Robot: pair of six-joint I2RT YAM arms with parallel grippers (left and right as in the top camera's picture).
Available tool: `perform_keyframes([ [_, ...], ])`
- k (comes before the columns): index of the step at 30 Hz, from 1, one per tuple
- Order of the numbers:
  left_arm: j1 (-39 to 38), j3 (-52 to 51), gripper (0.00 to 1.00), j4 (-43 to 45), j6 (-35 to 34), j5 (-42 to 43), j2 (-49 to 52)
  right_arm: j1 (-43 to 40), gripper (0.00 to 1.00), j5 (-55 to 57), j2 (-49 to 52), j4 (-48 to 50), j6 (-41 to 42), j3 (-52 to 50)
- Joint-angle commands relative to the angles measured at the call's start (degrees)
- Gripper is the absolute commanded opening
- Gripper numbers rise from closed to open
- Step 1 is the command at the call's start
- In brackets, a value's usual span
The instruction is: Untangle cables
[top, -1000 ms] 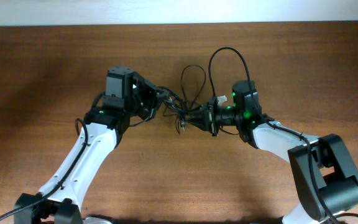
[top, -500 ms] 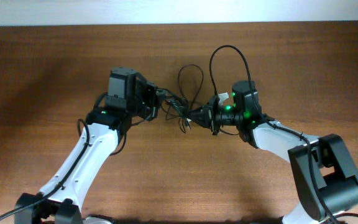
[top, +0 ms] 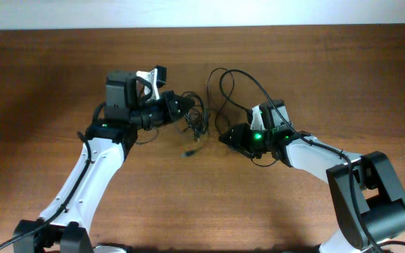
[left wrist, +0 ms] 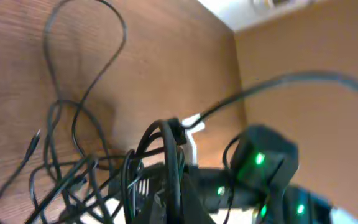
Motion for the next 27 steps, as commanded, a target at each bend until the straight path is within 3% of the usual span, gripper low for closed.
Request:
perform_keyframes([
  [1,0.35,0.31,0.00,-1.92,9.70,5.49,0.20,-4.26,0.56,-10.47,-0.24,0.15,-1.62,-0.07],
  [3,0.35,0.31,0.00,-1.92,11.02,7.61,0.33,-9.35,0.57,-29.68,-0.24,8.39,-2.93,-0.07],
  [5,0.33,0.31,0.00,-1.86,8.09,7.61,1.99,-9.94,0.61,-35.87,-0.24,16.81,5.44,-0.07],
  [7,0.31,0.31,0.00,-1.84,3.72,7.63,4.22,-9.03,0.60,-34.27,-0.24,18.88,17.14,-0.07],
  [10,0.31,0.31,0.00,3.54,-5.16,7.96,5.22,-6.14,0.59,-28.98,-0.24,18.71,28.11,-0.07],
  [12,0.28,0.31,0.00,5.25,-11.63,7.52,5.22,-2.89,0.59,-23.78,-0.24,18.71,31.76,-0.07],
  [14,0.28,0.31,0.00,5.22,-13.77,7.56,5.22,0.22,0.59,-20.04,-0.24,18.73,32.48,-0.07],
  [18,-0.68,0.31,0.00,4.96,-13.68,7.48,5.22,0.57,0.21,-18.29,-0.24,19.67,39.26,-0.07],
  [19,-0.68,0.31,0.00,4.94,-13.66,7.41,5.22,0.57,0.05,-18.29,-0.24,19.65,39.21,-0.07],
  [23,-0.66,0.31,0.00,-5.79,-12.41,-5.22,5.22,0.52,0.04,-19.23,-0.24,21.75,35.82,-0.07],
  [27,1.31,0.31,0.00,-9.25,-17.49,-30.62,5.22,-0.28,0.04,-27.61,-0.24,33.46,22.91,-0.07],
])
